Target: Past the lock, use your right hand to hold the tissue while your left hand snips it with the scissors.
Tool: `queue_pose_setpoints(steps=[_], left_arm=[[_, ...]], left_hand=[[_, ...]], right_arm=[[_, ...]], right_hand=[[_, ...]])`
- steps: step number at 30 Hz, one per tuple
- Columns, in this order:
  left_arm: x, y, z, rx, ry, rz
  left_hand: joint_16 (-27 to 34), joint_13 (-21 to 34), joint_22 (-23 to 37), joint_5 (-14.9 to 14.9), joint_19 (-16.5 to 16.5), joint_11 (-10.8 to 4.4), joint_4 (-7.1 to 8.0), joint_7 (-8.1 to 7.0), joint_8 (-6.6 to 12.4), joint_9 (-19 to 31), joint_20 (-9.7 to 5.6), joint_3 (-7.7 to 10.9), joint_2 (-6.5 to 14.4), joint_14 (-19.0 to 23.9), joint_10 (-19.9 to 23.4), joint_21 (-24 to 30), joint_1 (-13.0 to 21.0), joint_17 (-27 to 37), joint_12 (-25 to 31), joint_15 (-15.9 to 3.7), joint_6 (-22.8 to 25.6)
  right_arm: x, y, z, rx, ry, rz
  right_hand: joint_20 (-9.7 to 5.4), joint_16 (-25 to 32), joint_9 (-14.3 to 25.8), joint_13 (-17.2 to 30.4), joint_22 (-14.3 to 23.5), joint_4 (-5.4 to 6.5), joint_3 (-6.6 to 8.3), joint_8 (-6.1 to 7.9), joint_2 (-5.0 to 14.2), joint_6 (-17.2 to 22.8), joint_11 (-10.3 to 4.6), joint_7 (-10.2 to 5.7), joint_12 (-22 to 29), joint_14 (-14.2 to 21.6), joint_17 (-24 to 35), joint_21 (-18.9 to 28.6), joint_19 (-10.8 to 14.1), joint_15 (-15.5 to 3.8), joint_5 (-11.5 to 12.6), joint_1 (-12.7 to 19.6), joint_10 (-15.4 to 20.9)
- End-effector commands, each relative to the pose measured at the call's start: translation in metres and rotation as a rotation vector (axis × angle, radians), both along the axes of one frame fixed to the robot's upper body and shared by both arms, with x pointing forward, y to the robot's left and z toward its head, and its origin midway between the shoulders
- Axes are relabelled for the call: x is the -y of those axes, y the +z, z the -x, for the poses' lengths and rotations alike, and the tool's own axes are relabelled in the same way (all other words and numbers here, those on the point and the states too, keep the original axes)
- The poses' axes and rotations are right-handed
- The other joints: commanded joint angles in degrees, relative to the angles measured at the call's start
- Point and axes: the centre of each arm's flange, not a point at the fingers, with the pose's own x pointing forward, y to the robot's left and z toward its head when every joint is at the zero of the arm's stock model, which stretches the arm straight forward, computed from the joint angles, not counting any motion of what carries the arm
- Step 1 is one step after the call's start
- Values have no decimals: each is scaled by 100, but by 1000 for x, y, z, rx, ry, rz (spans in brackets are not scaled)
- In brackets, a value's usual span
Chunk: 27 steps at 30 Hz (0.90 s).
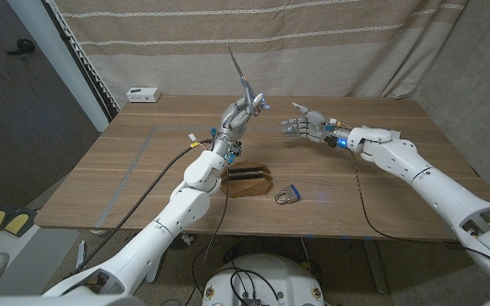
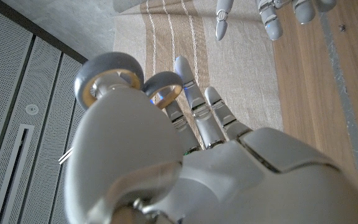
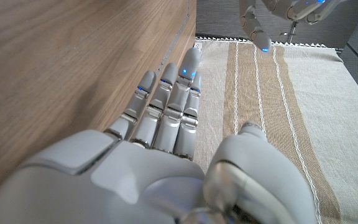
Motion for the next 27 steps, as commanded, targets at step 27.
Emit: queue_pose_setpoints(steps=[27], left_arm=[[-21,-13,-5,-69,84,63]], left_hand=[[-15,-770,36,249,245,-252,-25,392,-291,-598,-303,6,-1099,91,885,-221,-1765,355,1117,-615,436]], right_arm=[[-1,2,5,22,-2,-6]], right_hand=[[9,-51,6,-121,7,-8,-130,0,-15,-1,44,69,-23,-1,-14,-90,57,-283,21,-135,85]])
